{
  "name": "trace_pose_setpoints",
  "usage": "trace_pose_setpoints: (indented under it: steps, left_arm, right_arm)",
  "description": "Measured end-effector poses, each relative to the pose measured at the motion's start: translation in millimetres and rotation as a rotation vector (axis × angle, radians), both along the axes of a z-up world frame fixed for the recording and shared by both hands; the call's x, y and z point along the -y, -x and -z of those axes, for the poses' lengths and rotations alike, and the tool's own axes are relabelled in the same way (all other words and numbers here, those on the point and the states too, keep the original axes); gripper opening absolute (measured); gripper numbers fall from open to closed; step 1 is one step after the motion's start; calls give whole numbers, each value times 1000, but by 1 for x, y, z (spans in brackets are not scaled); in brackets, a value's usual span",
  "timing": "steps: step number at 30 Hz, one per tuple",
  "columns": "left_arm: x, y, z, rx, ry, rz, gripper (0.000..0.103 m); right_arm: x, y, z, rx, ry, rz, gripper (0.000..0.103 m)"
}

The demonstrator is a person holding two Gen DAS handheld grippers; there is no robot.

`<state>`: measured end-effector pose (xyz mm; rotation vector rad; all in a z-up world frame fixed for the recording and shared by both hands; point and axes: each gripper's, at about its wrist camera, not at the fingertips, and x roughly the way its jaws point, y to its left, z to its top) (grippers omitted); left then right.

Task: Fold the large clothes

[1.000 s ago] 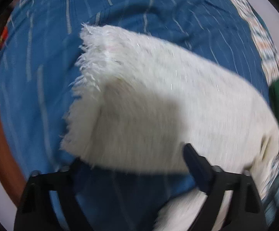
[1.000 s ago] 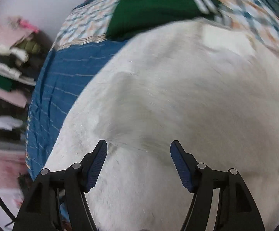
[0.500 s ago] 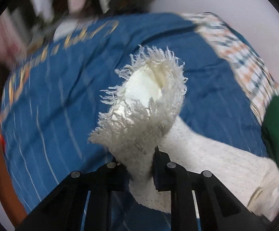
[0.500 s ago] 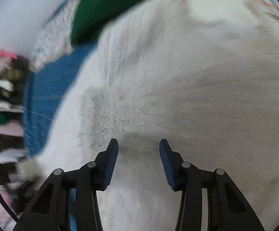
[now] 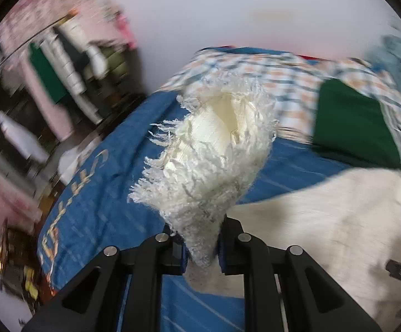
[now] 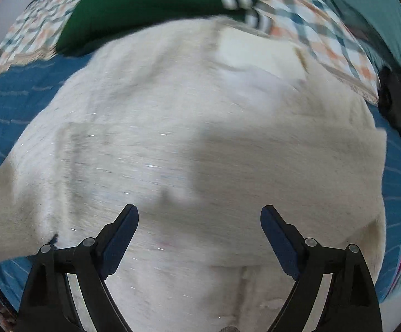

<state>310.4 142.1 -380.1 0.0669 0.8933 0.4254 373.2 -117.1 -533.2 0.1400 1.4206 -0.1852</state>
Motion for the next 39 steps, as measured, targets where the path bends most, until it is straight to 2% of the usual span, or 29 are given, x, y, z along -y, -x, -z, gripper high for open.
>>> trace_pose_setpoints:
  steps: [4,8,12,16,19,21,23,24,25,26,27,31,33,36,38,39]
  left_arm:
    - [87,2,-9,-24,31,146,12]
    - [200,4,-8,-80,109,304,12]
    - [298,1,1,-141,165,419,12]
    - [385,-5,36,-252,183,503,13]
    - [422,-12,69,-348,179,511,17]
    - [434,-15,85,-385,178,493,20]
    - [437,-20,95,-403,215,471,30]
    - [436,-21,97,-409,243,466,48]
    - [434,-23,97,-413,282,459,78]
    - [430,-25,95,-410,313,453,89]
    - [429,-24,91,-397,333,452,94]
    - [417,-20,70,-351,308,441,94]
    - [399,-15,55,-321,297,408,94]
    - [360,-5,39,-274,235,327,94]
    - [333,3,37,-261,186,261,94]
    - [318,10,38,-262,160,226,94]
  right_arm:
    - [60,27,-5,0,-81,110,91]
    - [151,68,-13,1,-154,252,91]
    - [239,106,-20,2,-155,349,91]
    - [304,143,-16,-12,-137,394,91]
    - [337,160,-12,-27,-166,404,91]
    - [352,171,-7,-13,-218,405,91]
    - [362,180,-2,5,-266,401,91]
    - [367,183,0,16,-277,398,91]
    - [368,183,0,20,-285,392,91]
    - [372,184,3,25,-305,382,91]
    - [372,185,4,26,-318,375,91]
    - [366,172,8,32,-383,324,91]
    - [354,161,8,37,-406,282,91]
    - [336,142,10,27,-412,197,91]
    - [321,127,16,25,-400,125,84]
    - [314,121,19,22,-381,86,72]
